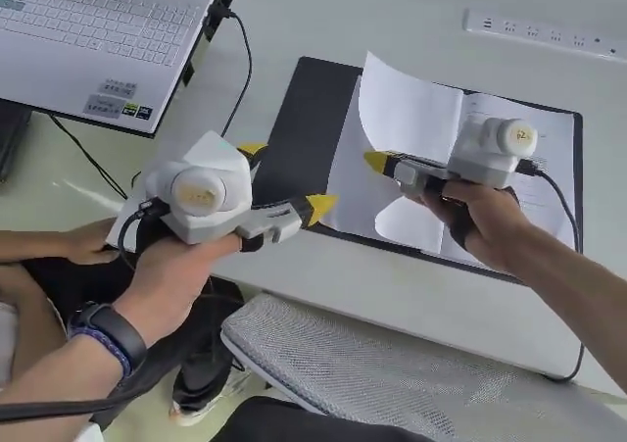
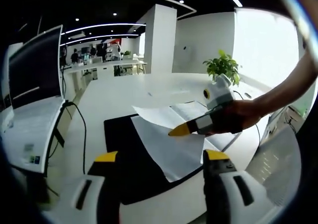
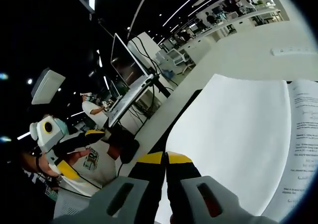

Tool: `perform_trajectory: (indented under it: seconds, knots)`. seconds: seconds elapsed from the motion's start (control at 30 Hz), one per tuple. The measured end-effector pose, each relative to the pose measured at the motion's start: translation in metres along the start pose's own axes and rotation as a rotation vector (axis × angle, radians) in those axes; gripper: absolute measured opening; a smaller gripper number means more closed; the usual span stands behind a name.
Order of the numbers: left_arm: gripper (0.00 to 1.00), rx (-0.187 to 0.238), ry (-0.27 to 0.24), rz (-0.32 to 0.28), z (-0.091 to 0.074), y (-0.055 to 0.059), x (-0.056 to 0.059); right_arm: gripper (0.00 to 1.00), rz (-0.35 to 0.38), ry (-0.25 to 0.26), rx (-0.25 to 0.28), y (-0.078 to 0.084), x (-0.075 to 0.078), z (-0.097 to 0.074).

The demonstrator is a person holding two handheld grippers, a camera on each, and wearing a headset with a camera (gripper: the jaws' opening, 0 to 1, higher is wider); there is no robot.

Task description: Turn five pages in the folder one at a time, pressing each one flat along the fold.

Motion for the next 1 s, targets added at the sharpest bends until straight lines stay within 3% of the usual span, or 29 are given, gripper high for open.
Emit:
perform_trajectory:
  seconds: [0.67, 0.9, 1.0]
  knots:
    - [0.65, -0.003, -0.019, -0.018, -0.011, 0.003, 0.002, 0.0, 0.054, 0.043, -0.09, 0.023, 0.017, 0.028]
    - [0.65, -0.007, -0.018, -0.023, -0.011, 0.004, 0.004, 0.0, 0.068, 0.055, -0.11, 0.029, 0.016, 0.034]
    - [0.65, -0.009, -0.016, -0.027, -0.01, 0.005, 0.005, 0.05, 0.069, 0.051, -0.126, 0.033, 0.011, 0.033]
Point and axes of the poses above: the centre of the closed fingertips' face, and the gripper's own axes: z roughly forward along the fingers, x roughly to its right, y roughly out of its underside, the point moved 10 cm from there along -z, roughly backward along the fingers, and after that the axes turned 4 degrees about y, right-handed, at the moved point
